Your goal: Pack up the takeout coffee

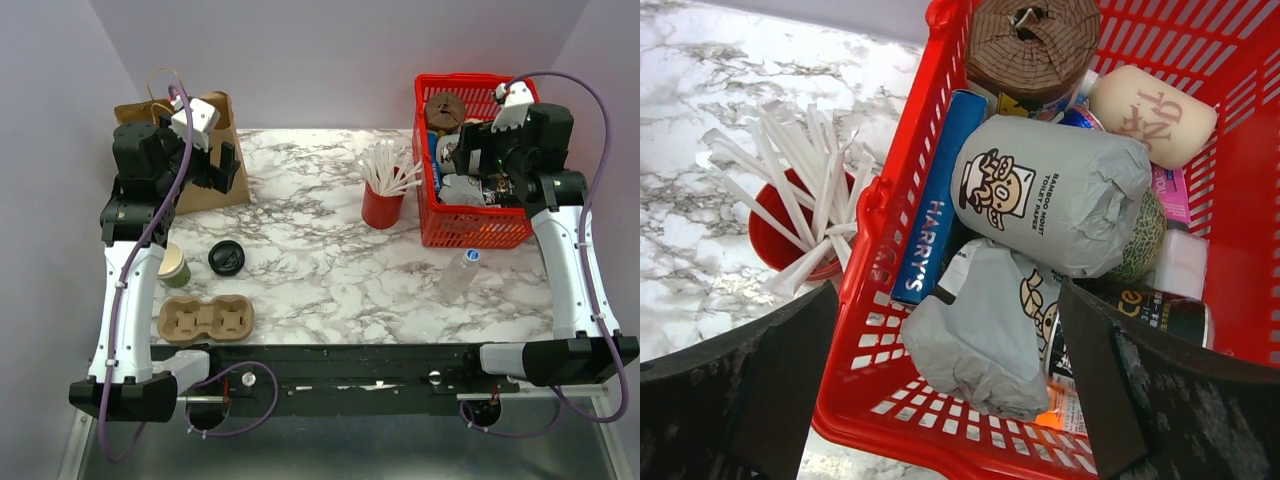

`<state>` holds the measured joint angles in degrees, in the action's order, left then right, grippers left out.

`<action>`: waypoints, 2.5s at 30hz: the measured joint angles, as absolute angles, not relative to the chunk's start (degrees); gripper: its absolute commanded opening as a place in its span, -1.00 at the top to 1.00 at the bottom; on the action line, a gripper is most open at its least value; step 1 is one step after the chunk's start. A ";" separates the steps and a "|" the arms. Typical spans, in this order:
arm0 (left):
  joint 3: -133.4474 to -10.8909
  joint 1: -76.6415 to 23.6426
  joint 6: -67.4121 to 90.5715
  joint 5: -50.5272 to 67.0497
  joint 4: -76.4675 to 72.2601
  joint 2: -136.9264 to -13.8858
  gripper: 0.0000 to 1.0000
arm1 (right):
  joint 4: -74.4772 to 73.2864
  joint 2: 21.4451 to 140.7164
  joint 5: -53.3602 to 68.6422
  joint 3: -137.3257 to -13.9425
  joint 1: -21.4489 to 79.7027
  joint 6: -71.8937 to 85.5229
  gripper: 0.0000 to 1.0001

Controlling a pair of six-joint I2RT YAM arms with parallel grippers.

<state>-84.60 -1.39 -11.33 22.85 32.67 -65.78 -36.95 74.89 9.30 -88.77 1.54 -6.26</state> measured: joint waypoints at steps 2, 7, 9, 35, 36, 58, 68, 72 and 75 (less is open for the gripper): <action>-84.23 -1.41 -12.05 22.68 33.58 -65.14 -0.98 | -36.93 74.89 9.47 -88.62 1.54 -6.31 -1.00; -84.16 -1.52 -14.06 18.50 37.19 -64.29 -0.98 | -37.39 74.89 13.30 -88.23 1.54 -9.15 -1.00; -84.16 -1.54 -15.53 15.90 39.88 -64.18 -0.98 | -38.65 74.91 17.52 -88.23 1.54 -12.27 -1.00; -91.39 7.55 -18.33 -5.02 74.43 -76.62 -0.53 | -44.93 81.12 36.34 -88.27 12.73 -23.88 -1.00; -91.33 7.55 -18.41 -4.19 74.81 -76.93 -0.52 | -45.52 81.80 36.45 -88.86 12.95 -23.88 -1.00; -87.29 7.55 -18.81 -1.13 76.69 -74.70 -0.43 | -55.51 86.37 36.95 -95.64 19.03 -25.10 -1.00; -87.29 7.55 -18.85 -3.57 76.62 -76.25 -0.33 | -57.76 87.00 35.53 -95.70 20.47 -25.08 -1.00; -86.28 7.55 -18.96 -5.41 76.55 -77.43 -0.33 | -60.29 89.08 34.06 -97.49 21.12 -25.21 -1.00; -83.85 7.55 -19.25 -5.65 76.36 -78.15 -0.32 | -62.15 91.00 32.58 -99.15 21.39 -25.56 -1.00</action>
